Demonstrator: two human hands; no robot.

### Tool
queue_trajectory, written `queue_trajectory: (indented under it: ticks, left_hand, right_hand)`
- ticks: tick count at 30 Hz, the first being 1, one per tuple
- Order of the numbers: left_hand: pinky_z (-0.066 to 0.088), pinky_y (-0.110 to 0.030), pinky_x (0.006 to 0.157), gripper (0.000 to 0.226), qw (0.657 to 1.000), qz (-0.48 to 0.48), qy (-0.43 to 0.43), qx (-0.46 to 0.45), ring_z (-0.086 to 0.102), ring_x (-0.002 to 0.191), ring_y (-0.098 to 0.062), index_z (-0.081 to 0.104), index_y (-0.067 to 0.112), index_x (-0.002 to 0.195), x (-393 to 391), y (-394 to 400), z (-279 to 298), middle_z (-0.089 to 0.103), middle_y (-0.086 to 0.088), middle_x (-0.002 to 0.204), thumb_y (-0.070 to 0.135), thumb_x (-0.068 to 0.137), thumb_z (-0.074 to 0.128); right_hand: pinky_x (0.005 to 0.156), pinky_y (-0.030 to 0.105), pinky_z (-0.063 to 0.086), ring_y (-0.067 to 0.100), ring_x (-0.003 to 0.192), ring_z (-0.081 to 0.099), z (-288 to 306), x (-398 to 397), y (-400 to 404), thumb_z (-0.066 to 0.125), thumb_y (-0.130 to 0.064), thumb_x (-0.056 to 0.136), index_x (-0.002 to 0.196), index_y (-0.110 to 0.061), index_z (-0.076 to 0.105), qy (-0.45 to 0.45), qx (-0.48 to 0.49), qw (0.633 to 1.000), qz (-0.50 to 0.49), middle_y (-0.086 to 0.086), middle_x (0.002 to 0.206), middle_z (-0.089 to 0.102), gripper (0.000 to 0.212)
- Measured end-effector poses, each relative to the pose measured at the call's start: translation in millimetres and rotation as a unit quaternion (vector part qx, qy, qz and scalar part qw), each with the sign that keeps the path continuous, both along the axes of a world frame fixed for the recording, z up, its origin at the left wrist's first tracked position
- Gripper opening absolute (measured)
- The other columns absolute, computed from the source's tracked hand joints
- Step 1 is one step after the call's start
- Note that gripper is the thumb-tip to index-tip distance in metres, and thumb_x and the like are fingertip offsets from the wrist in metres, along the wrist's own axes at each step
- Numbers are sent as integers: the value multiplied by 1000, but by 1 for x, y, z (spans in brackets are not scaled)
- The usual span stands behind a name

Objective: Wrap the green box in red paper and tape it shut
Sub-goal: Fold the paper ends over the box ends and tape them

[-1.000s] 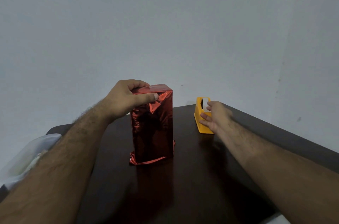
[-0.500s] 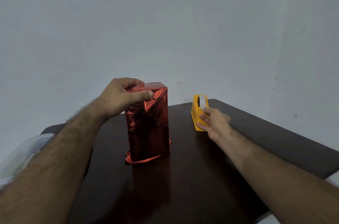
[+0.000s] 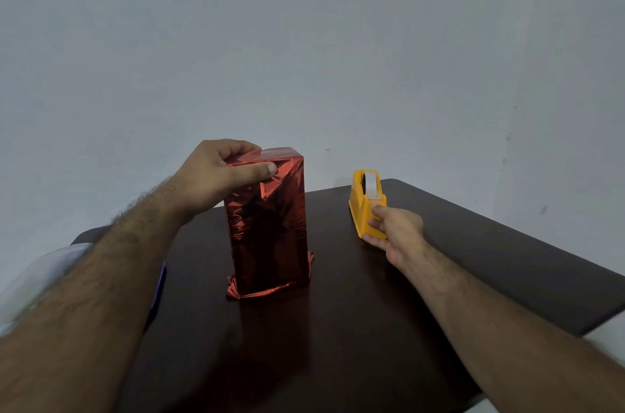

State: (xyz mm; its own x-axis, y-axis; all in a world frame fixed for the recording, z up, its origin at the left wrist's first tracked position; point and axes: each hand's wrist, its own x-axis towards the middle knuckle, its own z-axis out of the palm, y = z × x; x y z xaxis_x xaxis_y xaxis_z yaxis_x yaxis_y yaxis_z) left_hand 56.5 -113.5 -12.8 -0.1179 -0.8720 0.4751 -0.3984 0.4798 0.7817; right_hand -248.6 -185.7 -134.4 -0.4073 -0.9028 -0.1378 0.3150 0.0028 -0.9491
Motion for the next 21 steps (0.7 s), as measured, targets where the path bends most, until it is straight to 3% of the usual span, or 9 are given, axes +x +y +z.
queue_trajectory:
  ticks: [3,6,11,14,16,17,18,21]
  left_hand:
    - [59,-22,76,52,1000,0,4,-1,79,90,-12,76,17,118,-1,0,0,82,3,100,40,73,87]
    - [58,-16,71,50,1000,1,4,1,79,89,-9,75,19,119,-1,2,0,82,4,100,38,74,87]
    - [60,-23,76,50,1000,1,4,5,79,92,-15,76,17,119,-1,3,1,82,0,102,38,75,88]
    - [63,-25,79,31,1000,-8,5,10,79,94,-18,77,23,109,-1,5,2,81,1,101,31,81,88]
    - [63,-30,83,19,1000,-15,4,10,78,95,-22,76,28,99,-2,9,2,80,-1,103,28,84,87]
    - [62,-33,86,16,1000,-17,4,9,77,97,-25,76,27,97,-1,10,4,79,-5,104,26,85,87]
    - [61,-37,87,15,1000,-19,2,8,76,98,-29,77,24,97,-2,11,4,79,-10,105,26,85,87]
    - [61,-42,89,18,1000,-11,-7,6,75,100,-32,78,19,99,-2,12,4,79,-14,105,26,86,88]
  right_hand:
    - [78,53,67,23,97,71,0,1,1,76,-7,95,112,-4,66,17,13,1000,-6,12,112,68,20]
    - [75,44,68,23,90,67,-5,2,0,78,1,91,121,0,63,42,33,998,-14,14,119,64,34]
    - [73,38,57,20,100,64,1,0,13,84,-19,86,106,-15,72,45,-31,998,-11,3,112,68,24]
    - [81,37,52,21,112,67,22,3,26,86,-34,72,100,-20,77,101,-123,987,29,3,119,72,33]
    - [93,35,51,17,120,67,42,8,34,85,-31,75,83,-25,79,148,-185,969,69,2,129,71,11]
    - [99,34,49,14,122,66,54,12,36,82,-22,84,74,-22,76,181,-219,954,99,0,130,71,11]
    - [102,34,49,12,123,66,67,15,39,78,-15,91,73,-19,74,210,-243,938,132,-3,128,73,19]
    - [97,38,51,16,119,70,113,32,48,73,-12,97,87,-16,72,282,-285,885,234,3,115,79,11]
